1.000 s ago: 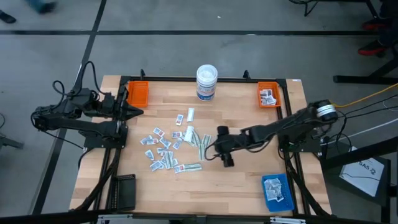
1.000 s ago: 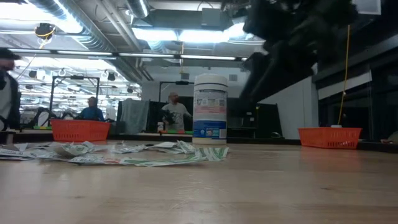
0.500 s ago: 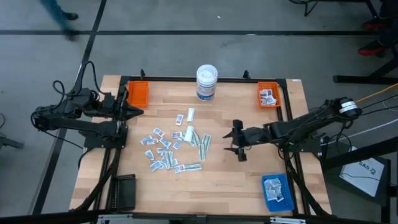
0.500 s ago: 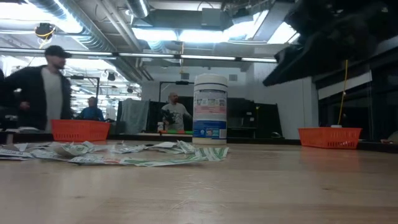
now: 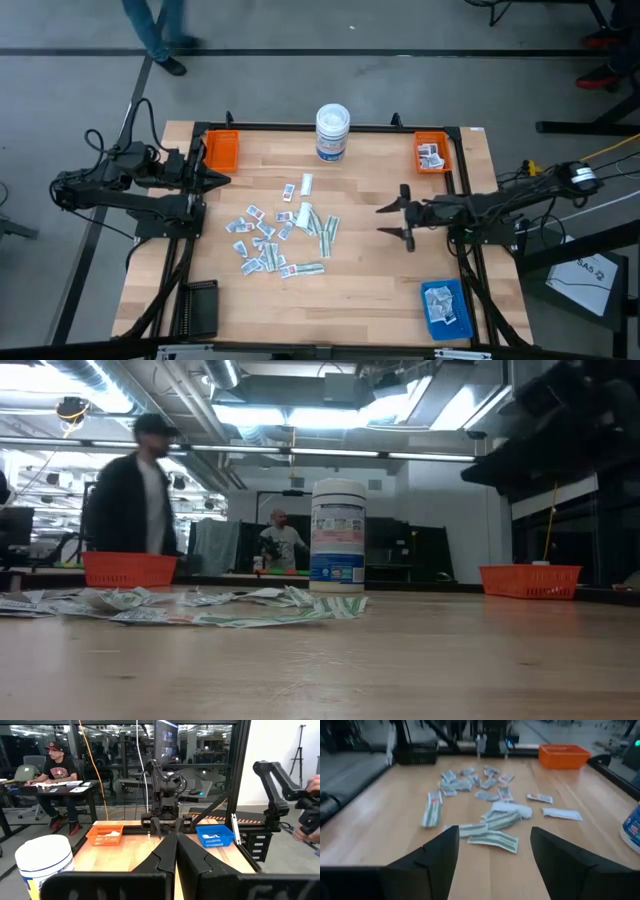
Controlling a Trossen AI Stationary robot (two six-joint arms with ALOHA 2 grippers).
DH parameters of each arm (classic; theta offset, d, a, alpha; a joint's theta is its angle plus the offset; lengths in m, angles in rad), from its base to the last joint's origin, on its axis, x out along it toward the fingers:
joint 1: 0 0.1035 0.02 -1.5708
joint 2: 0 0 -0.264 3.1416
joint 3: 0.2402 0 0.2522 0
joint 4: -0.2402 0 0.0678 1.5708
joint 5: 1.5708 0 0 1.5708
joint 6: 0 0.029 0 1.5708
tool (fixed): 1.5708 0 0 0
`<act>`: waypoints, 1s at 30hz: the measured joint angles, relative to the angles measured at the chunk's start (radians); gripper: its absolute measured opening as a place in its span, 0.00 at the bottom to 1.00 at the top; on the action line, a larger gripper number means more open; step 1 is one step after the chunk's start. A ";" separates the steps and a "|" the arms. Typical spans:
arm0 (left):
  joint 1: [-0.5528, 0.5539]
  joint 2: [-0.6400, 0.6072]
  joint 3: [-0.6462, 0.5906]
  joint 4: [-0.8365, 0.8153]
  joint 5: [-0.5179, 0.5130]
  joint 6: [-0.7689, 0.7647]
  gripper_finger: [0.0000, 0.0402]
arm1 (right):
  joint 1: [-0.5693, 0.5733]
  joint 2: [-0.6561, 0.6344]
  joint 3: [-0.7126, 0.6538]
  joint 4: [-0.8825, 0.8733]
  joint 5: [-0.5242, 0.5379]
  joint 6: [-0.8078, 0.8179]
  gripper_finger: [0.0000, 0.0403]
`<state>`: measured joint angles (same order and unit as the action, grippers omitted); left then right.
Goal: Pick & Place First Aid Supplies
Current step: Put the orange ointment pack into the left orange bin
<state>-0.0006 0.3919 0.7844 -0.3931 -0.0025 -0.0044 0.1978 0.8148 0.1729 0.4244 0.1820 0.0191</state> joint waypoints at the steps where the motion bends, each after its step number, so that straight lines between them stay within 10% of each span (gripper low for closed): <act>1: 0.000 0.000 0.000 0.000 0.000 0.000 0.01 | 0.000 -0.026 -0.023 0.012 -0.001 0.012 0.61; 10: 0.000 0.000 0.000 0.000 0.000 0.000 0.01 | -0.014 -0.231 -0.137 0.041 -0.209 -0.050 0.61; 30: 0.000 0.000 0.000 0.000 0.000 0.000 0.01 | -0.014 -0.658 -0.167 -0.303 -0.175 -0.045 0.61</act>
<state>-0.0004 0.3918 0.7845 -0.3931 -0.0025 -0.0044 0.1833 0.1564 0.0063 0.1215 0.0067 -0.0257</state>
